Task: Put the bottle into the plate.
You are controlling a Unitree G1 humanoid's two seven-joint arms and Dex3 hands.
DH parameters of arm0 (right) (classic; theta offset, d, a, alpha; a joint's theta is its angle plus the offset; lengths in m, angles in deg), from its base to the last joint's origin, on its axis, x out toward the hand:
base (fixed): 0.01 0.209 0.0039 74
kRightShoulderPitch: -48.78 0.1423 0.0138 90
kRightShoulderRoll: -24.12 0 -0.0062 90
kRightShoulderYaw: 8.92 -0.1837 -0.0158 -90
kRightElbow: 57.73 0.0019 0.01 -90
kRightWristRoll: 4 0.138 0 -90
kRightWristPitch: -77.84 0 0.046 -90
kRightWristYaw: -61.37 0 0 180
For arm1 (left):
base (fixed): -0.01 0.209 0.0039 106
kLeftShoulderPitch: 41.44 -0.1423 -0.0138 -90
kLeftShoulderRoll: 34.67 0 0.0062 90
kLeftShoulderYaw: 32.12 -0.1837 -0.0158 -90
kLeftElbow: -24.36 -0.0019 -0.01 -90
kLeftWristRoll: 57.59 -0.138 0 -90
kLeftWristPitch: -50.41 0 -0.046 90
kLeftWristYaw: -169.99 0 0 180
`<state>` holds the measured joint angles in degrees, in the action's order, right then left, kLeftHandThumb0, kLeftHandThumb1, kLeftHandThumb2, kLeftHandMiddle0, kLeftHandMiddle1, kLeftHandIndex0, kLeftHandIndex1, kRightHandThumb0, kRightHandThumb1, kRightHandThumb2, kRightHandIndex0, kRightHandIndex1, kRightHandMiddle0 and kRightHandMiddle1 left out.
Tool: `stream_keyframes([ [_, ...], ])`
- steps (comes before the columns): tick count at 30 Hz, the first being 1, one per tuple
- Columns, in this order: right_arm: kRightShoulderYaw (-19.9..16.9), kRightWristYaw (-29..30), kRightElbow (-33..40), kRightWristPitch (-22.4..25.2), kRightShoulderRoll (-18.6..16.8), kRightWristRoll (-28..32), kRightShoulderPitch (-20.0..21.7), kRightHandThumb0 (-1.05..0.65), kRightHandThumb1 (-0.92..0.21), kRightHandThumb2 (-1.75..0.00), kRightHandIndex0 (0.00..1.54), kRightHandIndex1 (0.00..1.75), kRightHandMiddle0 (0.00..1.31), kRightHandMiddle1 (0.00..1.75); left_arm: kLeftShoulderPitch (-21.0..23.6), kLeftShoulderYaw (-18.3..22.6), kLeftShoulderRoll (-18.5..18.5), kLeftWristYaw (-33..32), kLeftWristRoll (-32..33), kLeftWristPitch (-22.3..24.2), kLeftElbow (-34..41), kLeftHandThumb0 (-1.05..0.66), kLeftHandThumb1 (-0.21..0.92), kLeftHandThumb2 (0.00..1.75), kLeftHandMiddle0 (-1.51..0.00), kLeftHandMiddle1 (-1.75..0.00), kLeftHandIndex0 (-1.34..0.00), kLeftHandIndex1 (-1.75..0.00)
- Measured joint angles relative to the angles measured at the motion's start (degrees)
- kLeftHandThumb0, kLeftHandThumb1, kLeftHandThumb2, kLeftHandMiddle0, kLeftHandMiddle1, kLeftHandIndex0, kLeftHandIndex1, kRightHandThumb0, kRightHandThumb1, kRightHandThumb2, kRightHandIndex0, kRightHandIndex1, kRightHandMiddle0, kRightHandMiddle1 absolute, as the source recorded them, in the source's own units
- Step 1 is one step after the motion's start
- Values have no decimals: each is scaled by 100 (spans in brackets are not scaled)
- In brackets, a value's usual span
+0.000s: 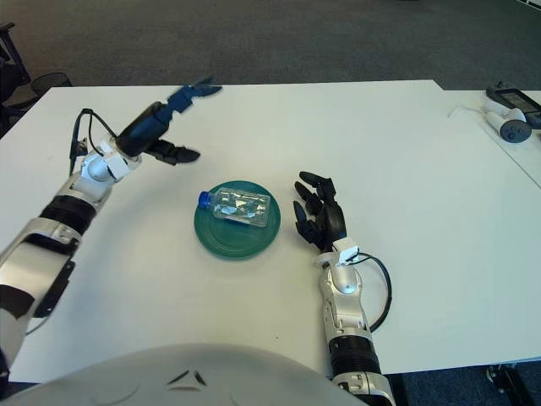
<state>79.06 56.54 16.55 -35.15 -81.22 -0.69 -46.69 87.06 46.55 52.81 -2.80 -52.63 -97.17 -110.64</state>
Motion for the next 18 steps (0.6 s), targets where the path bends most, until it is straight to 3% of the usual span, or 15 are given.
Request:
stream_keyframes([
  [4, 8, 2, -8, 36, -10, -1, 9, -65, -92, -48, 35, 17, 0, 95, -187, 687, 486, -562, 473, 860, -42, -82, 92, 84, -46, -23, -9, -115],
  [6, 15, 2, -7, 38, -10, -2, 7, -65, -92, -48, 35, 17, 0, 95, -389, 932, 641, -796, 534, 1175, 39, -80, 92, 85, -40, -45, -10, -119],
  [10, 15, 4, -7, 39, -4, -3, -15, -65, -92, -48, 36, 17, 0, 96, -942, 1207, 955, -1130, 511, 1416, 171, -77, 92, 88, -32, -69, -9, -124],
  [14, 6, 1, -8, 41, 16, -2, -40, -64, -92, -48, 35, 17, 0, 95, -1343, 1360, 1235, -1232, 480, 1670, 137, -77, 92, 88, -30, -75, -10, -124],
  [18, 7, -2, -8, 41, 17, -1, -41, -65, -92, -49, 35, 17, 0, 93, -1458, 1496, 1439, -1332, 447, 1855, 89, -78, 92, 88, -29, -76, -8, -123],
])
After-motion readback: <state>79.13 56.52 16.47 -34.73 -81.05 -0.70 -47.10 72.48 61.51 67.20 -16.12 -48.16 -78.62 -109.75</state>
